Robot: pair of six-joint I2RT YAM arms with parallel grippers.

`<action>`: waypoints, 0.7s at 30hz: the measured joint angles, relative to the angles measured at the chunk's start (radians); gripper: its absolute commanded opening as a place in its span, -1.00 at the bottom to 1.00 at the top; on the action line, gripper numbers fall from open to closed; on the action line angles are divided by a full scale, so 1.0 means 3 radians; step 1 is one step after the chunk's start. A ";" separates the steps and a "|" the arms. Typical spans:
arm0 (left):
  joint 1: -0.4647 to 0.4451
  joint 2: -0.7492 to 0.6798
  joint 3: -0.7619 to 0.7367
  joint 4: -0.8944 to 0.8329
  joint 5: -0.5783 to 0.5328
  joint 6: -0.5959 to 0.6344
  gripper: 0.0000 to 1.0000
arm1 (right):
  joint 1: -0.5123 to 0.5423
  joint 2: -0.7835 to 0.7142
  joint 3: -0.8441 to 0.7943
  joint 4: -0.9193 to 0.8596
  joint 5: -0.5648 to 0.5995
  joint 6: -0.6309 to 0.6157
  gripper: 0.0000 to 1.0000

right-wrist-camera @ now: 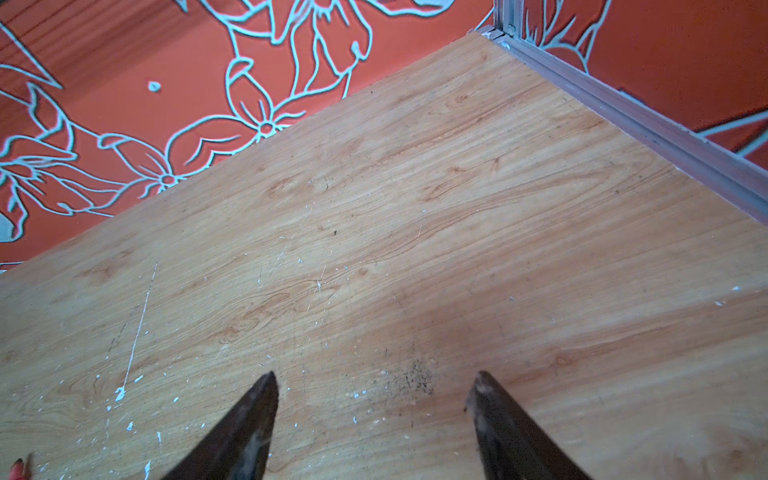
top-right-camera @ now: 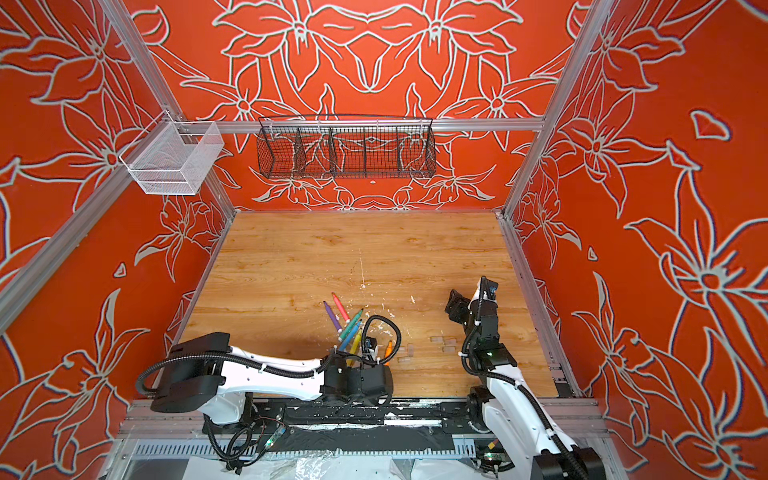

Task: Insert the pens into the pen caps
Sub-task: 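Reach the left gripper toward the orange marker while the right arm lifts, then lower the left gripper around the orange marker and close on it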

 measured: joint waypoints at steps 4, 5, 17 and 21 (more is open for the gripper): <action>0.0000 0.0149 0.0104 -0.0029 -0.0003 0.0000 0.14 | 0.0000 0.0000 0.0000 0.0000 -0.0014 0.0000 0.50; 0.0000 0.0189 0.0141 -0.0048 -0.0005 0.0000 0.14 | 0.0000 0.0000 0.0000 0.0000 -0.0015 0.0000 0.50; 0.0000 0.0409 0.0380 -0.0207 -0.0057 0.0028 0.18 | 0.0000 -0.0017 0.0000 0.0000 -0.0058 -0.0001 0.50; 0.0015 0.0486 0.0472 -0.0229 -0.0081 0.0066 0.18 | 0.0000 -0.0061 0.0000 0.0003 -0.0061 -0.0003 0.50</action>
